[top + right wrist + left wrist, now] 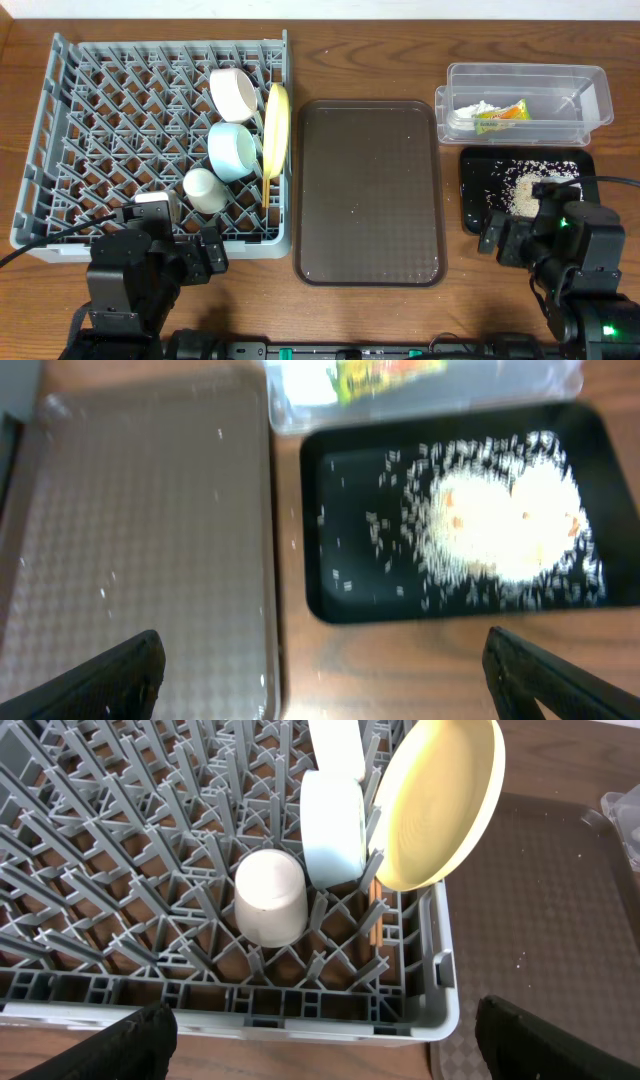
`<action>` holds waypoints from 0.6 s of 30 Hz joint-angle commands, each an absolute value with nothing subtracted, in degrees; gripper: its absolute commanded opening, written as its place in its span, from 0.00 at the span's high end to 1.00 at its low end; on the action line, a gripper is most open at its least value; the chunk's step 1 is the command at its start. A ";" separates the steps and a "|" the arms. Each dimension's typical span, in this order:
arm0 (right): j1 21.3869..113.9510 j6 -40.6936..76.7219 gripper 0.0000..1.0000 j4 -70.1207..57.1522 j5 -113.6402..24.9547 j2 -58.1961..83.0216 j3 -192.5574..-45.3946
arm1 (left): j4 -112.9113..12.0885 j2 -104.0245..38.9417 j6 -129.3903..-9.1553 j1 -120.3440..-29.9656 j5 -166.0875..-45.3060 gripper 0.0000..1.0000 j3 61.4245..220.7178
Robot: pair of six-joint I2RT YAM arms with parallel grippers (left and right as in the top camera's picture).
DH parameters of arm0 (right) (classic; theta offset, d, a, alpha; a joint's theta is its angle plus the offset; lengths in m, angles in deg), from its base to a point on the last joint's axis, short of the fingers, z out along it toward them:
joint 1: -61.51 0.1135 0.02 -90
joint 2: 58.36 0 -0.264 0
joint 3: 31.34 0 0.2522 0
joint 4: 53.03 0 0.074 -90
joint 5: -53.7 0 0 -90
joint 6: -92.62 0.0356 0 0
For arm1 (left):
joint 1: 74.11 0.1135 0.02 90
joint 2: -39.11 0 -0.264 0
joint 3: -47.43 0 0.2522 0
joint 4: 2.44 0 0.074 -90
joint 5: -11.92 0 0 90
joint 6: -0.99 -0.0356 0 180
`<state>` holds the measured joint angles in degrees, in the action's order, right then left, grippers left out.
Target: Sort waste into correct bins and load items into the dishwasher rack
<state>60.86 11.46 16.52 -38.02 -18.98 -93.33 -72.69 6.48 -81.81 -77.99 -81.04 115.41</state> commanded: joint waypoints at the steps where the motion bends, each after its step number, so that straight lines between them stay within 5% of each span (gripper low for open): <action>1: 60.53 11.76 0.01 18.57 -36.70 -19.49 -92.89 | -72.67 6.59 -82.79 -78.20 -80.39 0.04 114.97; 18: 64.93 11.76 0.01 -5.42 -34.82 -49.37 -72.76 | -72.69 6.59 -82.77 -78.20 -80.39 0.03 114.97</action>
